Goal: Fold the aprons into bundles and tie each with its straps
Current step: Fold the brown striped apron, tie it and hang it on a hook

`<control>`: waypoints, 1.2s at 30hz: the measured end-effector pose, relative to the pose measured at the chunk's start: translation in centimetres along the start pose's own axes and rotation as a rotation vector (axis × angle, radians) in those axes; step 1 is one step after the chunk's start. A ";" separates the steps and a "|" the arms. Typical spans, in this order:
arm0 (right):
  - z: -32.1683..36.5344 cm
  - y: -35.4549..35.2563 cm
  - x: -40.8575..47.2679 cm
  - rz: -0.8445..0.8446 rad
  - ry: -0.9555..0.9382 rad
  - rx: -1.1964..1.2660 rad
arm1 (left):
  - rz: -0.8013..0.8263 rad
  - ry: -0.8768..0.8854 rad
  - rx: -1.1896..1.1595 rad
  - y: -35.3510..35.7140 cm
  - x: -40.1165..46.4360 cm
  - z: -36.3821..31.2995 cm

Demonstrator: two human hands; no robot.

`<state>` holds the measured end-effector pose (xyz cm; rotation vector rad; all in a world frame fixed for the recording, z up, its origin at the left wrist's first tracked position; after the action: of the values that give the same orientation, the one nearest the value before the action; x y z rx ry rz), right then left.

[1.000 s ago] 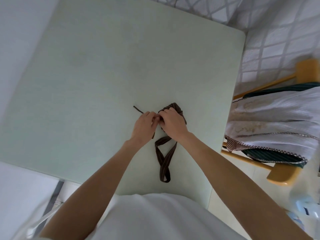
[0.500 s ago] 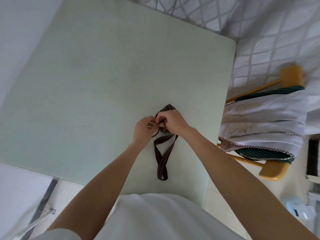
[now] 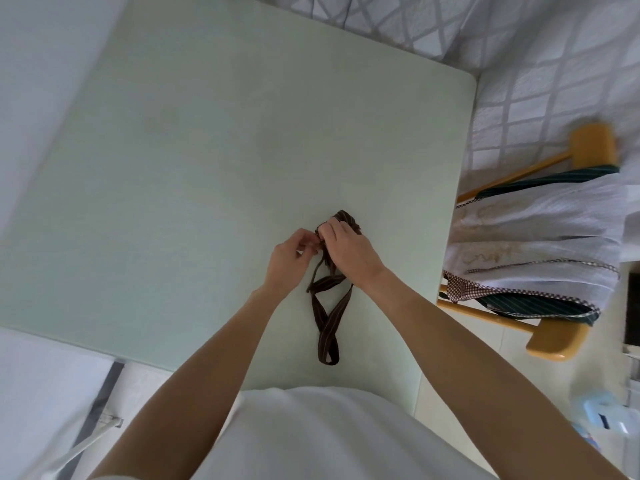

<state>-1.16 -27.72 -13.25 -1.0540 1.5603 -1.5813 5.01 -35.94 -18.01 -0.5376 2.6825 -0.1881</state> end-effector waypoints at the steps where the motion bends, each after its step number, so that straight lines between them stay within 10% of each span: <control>1: -0.2 0.0 -0.1 -0.021 -0.003 0.012 | 0.016 0.015 0.011 -0.1 0.1 -0.2; 13: -1.4 1.0 -1.0 -0.065 0.096 0.399 | 0.275 0.073 0.458 -0.2 1.3 -1.1; 36: -2.0 3.0 -4.7 -0.129 1.275 1.174 | 0.139 0.152 1.030 -4.2 0.8 1.4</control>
<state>-1.07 -22.77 -16.57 0.6599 0.7227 -2.8686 6.30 -40.19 -18.67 -0.0002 2.3007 -1.4820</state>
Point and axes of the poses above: each hand's wrist, its own x-axis towards the middle knuckle, its own y-axis out of the palm, z = x × y, the point moved 7 cm from there along x, towards the middle knuckle, and after that the axes turned 7 degrees about -x, right-handed, at the moved point
